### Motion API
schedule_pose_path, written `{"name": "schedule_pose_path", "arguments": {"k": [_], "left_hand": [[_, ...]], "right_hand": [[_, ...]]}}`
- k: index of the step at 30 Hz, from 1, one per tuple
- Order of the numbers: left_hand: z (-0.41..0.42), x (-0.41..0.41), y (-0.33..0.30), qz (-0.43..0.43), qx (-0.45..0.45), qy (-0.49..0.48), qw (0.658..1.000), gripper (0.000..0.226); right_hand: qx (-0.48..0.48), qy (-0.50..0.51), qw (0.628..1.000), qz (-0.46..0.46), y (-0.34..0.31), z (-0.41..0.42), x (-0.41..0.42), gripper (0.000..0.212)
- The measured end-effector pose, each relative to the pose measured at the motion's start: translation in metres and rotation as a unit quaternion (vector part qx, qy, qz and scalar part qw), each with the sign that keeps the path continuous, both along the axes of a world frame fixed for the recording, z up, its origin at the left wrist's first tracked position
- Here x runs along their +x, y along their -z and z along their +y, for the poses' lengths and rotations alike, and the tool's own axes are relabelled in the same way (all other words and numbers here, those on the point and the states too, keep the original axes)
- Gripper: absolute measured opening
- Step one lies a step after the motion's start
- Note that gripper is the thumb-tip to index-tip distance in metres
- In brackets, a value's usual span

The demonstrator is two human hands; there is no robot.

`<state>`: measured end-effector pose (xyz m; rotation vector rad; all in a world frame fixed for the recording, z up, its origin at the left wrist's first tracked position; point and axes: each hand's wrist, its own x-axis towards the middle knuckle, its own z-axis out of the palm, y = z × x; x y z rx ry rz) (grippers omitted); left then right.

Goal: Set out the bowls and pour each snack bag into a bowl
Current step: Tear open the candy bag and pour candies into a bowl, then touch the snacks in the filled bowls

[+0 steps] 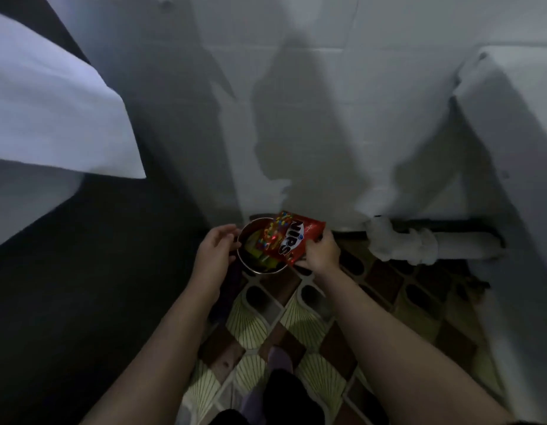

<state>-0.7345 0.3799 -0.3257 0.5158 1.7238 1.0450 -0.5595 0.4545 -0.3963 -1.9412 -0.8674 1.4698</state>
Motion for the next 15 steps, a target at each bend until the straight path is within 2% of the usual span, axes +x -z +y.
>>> {"name": "schedule_pose_path", "arguments": {"k": [3, 7, 11, 13, 15], "left_hand": [[0.023, -0.009, 0.072, -0.005, 0.004, -0.012, 1.0, 0.023], [0.041, -0.018, 0.149, -0.022, 0.009, -0.028, 0.999, 0.023], [0.046, -0.027, 0.194, -0.024, 0.012, -0.039, 0.999, 0.025], [0.044, -0.028, 0.196, -0.027, 0.007, -0.037, 0.999, 0.025], [0.042, -0.024, 0.182, -0.027, 0.013, -0.032, 0.999, 0.026]], "right_hand": [[0.001, -0.031, 0.998, -0.049, 0.094, 0.035, -0.021, 0.028], [0.003, -0.053, 0.996, -0.073, 0.182, 0.065, -0.046, 0.031], [-0.017, -0.08, 0.989, -0.124, 0.222, 0.083, -0.068, 0.045], [-0.035, -0.067, 0.991, -0.113, 0.22, 0.082, -0.074, 0.057], [-0.015, -0.063, 0.992, -0.11, 0.201, 0.074, -0.075, 0.053]]}}
